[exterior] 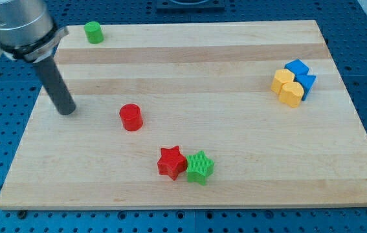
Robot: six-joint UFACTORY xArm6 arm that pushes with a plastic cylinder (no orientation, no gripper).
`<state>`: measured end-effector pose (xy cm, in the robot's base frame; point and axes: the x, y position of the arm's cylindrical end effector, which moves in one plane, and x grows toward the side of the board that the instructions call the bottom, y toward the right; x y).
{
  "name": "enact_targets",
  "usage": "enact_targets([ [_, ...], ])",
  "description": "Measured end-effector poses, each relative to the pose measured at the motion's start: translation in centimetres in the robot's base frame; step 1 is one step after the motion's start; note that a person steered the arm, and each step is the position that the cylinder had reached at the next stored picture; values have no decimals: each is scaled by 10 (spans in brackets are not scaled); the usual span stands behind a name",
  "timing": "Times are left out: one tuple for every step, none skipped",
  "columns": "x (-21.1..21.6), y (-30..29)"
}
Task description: Push the red circle into green star
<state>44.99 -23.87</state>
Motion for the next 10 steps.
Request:
enact_targets([
  [15, 29],
  [15, 95],
  [17, 165],
  [36, 219],
  [29, 221],
  [7, 221],
  [8, 246],
  [32, 252],
  [54, 252],
  [56, 252],
])
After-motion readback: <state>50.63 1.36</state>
